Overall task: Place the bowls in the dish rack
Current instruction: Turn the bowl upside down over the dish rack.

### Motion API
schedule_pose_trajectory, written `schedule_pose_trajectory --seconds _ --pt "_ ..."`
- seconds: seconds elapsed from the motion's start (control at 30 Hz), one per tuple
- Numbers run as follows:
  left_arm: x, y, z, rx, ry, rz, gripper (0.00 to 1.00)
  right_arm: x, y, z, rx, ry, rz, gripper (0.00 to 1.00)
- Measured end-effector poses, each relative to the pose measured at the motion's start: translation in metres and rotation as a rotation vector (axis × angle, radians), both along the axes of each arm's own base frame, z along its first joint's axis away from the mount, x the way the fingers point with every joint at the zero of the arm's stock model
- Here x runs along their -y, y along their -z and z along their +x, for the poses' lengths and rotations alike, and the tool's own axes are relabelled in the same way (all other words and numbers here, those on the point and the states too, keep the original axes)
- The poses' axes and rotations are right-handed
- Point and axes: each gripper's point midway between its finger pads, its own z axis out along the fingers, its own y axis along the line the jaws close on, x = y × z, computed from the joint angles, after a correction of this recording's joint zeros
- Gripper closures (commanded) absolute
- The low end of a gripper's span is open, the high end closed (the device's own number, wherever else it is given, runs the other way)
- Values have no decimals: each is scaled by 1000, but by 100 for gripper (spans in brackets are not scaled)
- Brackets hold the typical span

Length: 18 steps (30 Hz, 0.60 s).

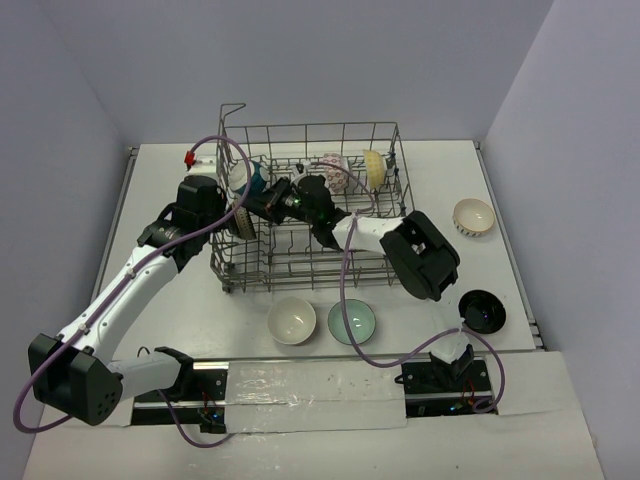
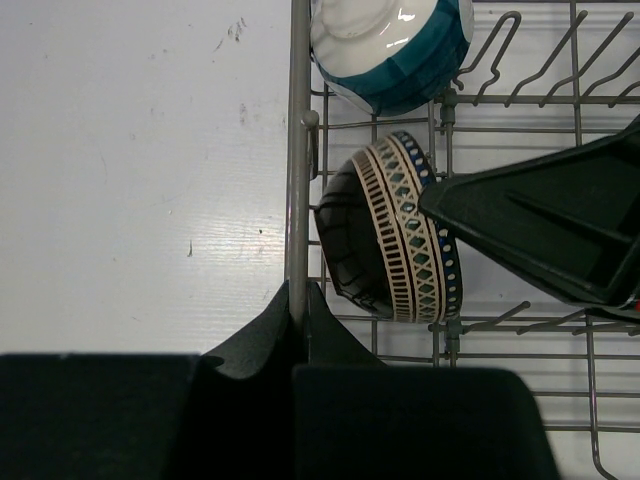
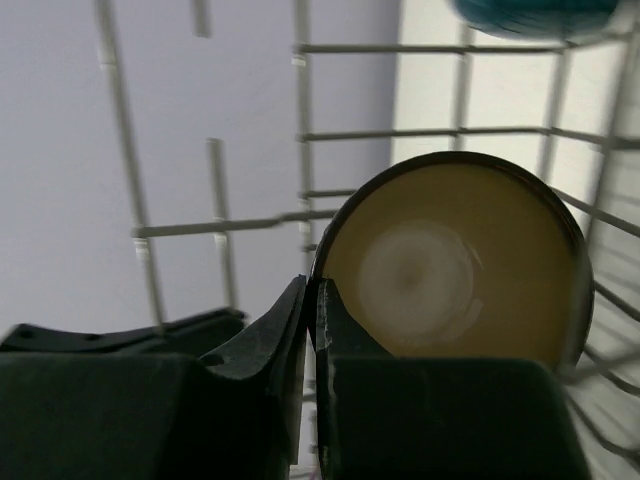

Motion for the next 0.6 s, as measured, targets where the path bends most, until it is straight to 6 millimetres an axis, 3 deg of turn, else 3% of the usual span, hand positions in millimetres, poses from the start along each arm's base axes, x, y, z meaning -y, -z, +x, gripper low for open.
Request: schedule_pose_trajectory --seconds 0.1,0.37,0.5,0.6 --pt "0 0 0 -1 -1 0 100 4 18 -5 -25 -3 -30 100" --pt "-1 0 -2 -2 -3 0 100 19 19 -14 0 -16 -70 100" --pt "-1 1 -2 -2 -3 0 100 31 20 -12 20 -17 -129 89" --pt "0 1 -2 -2 -3 0 100 39 22 -11 25 -17 -170 87"
